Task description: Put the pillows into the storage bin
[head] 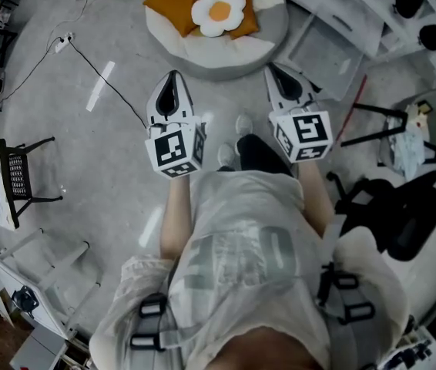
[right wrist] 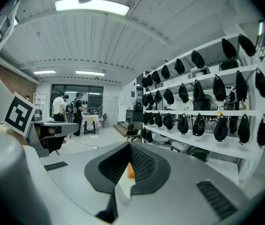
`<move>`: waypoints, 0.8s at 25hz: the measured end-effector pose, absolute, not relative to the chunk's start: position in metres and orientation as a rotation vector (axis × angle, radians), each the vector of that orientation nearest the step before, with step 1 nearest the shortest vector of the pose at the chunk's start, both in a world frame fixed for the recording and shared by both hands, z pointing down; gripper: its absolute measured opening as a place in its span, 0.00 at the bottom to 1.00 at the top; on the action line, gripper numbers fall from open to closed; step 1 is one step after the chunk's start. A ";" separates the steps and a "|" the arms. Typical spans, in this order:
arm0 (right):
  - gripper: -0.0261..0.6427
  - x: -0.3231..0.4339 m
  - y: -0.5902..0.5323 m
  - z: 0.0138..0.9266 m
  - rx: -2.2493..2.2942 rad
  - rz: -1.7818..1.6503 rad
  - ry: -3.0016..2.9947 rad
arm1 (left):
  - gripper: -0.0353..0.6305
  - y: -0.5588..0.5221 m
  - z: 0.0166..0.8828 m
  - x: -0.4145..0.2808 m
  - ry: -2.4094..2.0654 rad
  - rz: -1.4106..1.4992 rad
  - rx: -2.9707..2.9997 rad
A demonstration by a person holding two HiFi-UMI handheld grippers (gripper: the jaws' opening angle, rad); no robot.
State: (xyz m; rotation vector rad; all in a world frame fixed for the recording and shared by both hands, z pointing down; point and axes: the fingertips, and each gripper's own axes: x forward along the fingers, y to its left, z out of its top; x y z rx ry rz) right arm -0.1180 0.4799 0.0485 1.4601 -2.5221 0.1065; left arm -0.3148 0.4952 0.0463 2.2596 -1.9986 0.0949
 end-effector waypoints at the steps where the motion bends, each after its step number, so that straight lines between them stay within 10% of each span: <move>1: 0.05 -0.116 0.474 0.049 1.484 0.109 -2.507 | 0.06 0.490 0.047 -0.317 -2.002 0.087 2.253; 20: 0.05 -0.102 0.244 0.073 1.507 0.157 -2.512 | 0.06 0.269 0.047 -0.326 -2.071 0.100 2.218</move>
